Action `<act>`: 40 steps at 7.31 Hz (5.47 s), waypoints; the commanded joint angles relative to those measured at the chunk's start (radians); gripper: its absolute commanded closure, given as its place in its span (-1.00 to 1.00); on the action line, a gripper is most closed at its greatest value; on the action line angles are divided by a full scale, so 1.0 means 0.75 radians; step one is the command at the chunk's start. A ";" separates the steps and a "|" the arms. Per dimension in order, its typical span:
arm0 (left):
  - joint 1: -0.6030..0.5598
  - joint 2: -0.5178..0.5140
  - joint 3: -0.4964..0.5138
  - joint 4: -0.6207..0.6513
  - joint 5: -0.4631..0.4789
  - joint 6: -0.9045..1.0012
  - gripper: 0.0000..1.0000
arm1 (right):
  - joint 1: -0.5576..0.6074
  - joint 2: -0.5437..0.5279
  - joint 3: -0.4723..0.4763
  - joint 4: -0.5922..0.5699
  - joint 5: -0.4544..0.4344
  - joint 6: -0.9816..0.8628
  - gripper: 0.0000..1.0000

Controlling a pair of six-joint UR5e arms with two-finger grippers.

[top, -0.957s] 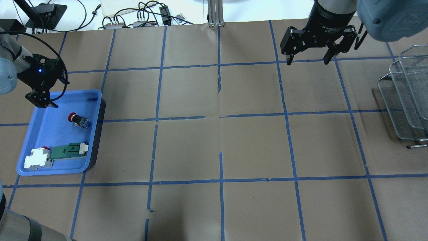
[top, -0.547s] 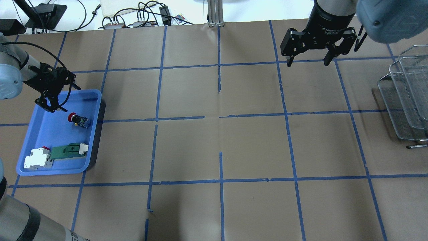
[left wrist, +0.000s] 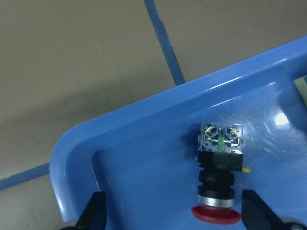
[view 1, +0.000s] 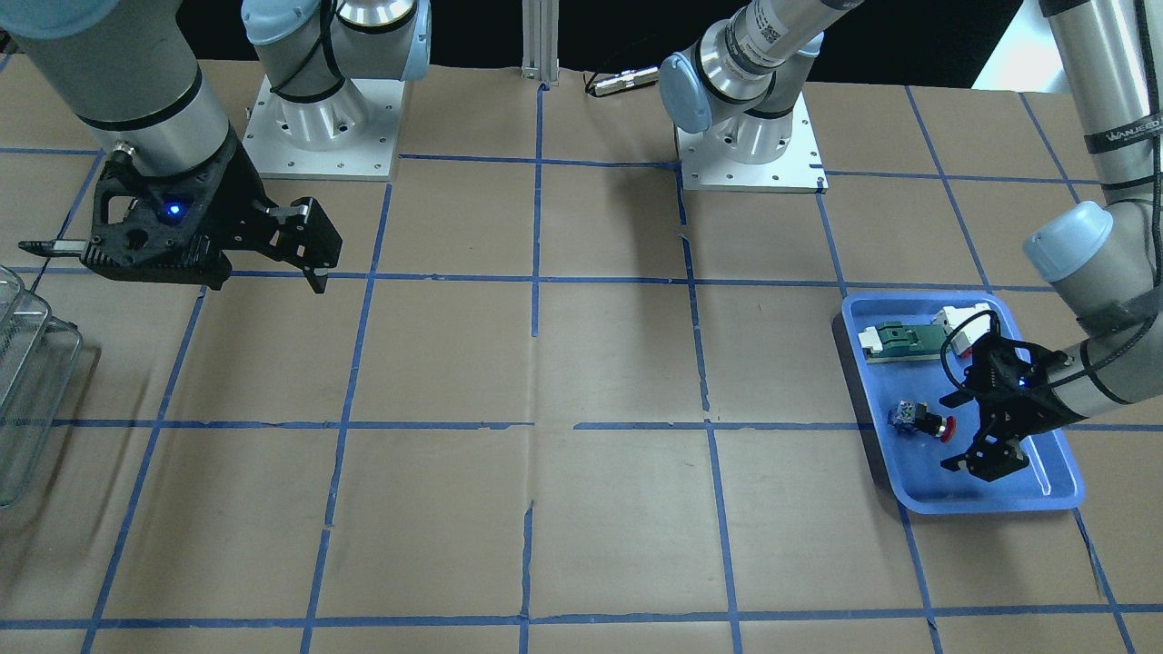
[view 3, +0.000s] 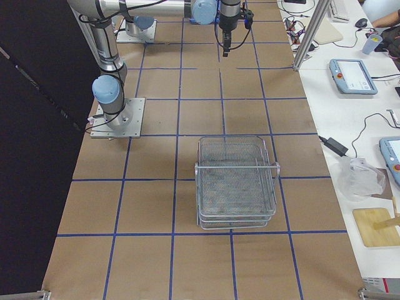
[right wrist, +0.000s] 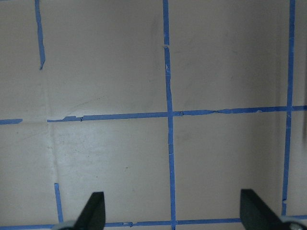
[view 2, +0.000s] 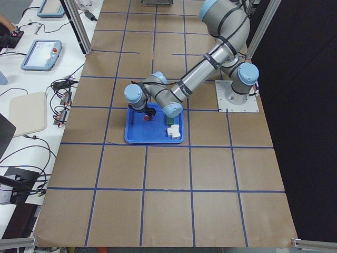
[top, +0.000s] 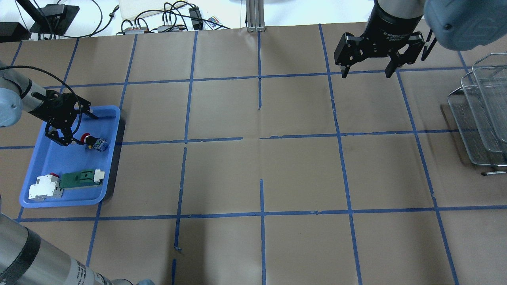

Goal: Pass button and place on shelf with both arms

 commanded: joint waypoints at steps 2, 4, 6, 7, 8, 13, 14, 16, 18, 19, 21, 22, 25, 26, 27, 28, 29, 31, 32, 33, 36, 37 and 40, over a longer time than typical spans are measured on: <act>0.034 -0.012 -0.001 -0.066 0.004 0.033 -0.99 | -0.002 0.000 0.000 -0.001 -0.004 0.000 -1.00; 0.038 -0.037 -0.001 -0.066 0.000 0.058 -1.00 | -0.002 0.000 0.000 -0.001 -0.002 0.000 -1.00; 0.040 -0.064 0.003 -0.052 0.000 0.058 -1.00 | -0.002 0.002 0.000 -0.003 0.000 0.000 -1.00; 0.040 -0.066 0.001 -0.056 -0.008 0.054 -0.91 | -0.002 0.006 0.000 -0.005 0.002 0.000 -1.00; 0.040 -0.058 0.005 -0.054 -0.013 0.054 -0.45 | -0.006 0.006 0.002 -0.025 0.000 0.000 -1.00; 0.040 -0.017 0.038 -0.078 -0.096 0.027 1.00 | -0.014 0.000 0.002 -0.028 0.002 0.000 -1.00; 0.030 0.010 0.052 -0.109 -0.107 -0.016 1.00 | -0.018 0.000 -0.002 -0.028 0.006 -0.012 -1.00; -0.015 0.061 0.111 -0.290 -0.127 -0.163 1.00 | -0.026 -0.006 -0.024 -0.018 0.090 -0.140 -1.00; -0.156 0.128 0.130 -0.416 -0.257 -0.263 1.00 | -0.024 -0.012 -0.010 -0.003 0.100 -0.564 -0.97; -0.203 0.155 0.120 -0.440 -0.343 -0.292 1.00 | -0.026 -0.016 -0.016 -0.007 0.098 -0.860 -0.96; -0.325 0.184 0.121 -0.447 -0.435 -0.455 1.00 | -0.047 -0.027 -0.025 -0.007 0.245 -1.163 -0.94; -0.411 0.204 0.136 -0.457 -0.456 -0.595 1.00 | -0.065 -0.023 -0.022 -0.007 0.302 -1.328 -0.94; -0.640 0.261 0.168 -0.441 -0.634 -0.944 1.00 | -0.086 -0.006 -0.002 0.011 0.515 -2.012 -0.94; -0.738 0.268 0.201 -0.436 -0.645 -1.060 1.00 | -0.082 -0.008 0.014 0.046 0.550 -2.243 -0.94; -0.830 0.280 0.234 -0.386 -0.681 -1.207 1.00 | -0.084 -0.006 0.031 0.097 0.591 -2.424 -0.94; -0.898 0.294 0.260 -0.351 -0.700 -1.308 1.00 | -0.086 -0.008 0.035 0.093 0.603 -2.450 -0.94; -0.941 0.294 0.261 -0.328 -0.696 -1.315 1.00 | -0.082 -0.008 0.035 0.097 0.688 -2.462 -0.94; -0.987 0.307 0.271 -0.248 -0.700 -1.416 1.00 | -0.074 -0.025 0.035 0.128 0.738 -2.503 -0.94; -1.011 0.325 0.267 -0.212 -0.742 -1.449 1.00 | -0.071 -0.027 0.035 0.134 0.742 -2.505 -0.94; -1.021 0.323 0.267 -0.199 -0.759 -1.466 1.00 | -0.067 -0.031 0.031 0.124 0.748 -2.471 -0.94; -1.091 0.321 0.240 -0.069 -0.771 -1.572 1.00 | -0.067 -0.033 0.022 0.132 0.830 -2.271 -0.95; -1.093 0.327 0.242 -0.064 -0.773 -1.603 1.00 | -0.067 -0.045 0.033 0.132 0.828 -2.185 -0.96; -1.099 0.356 0.238 -0.064 -0.778 -1.607 1.00 | -0.067 -0.047 0.035 0.134 0.818 -2.168 -0.97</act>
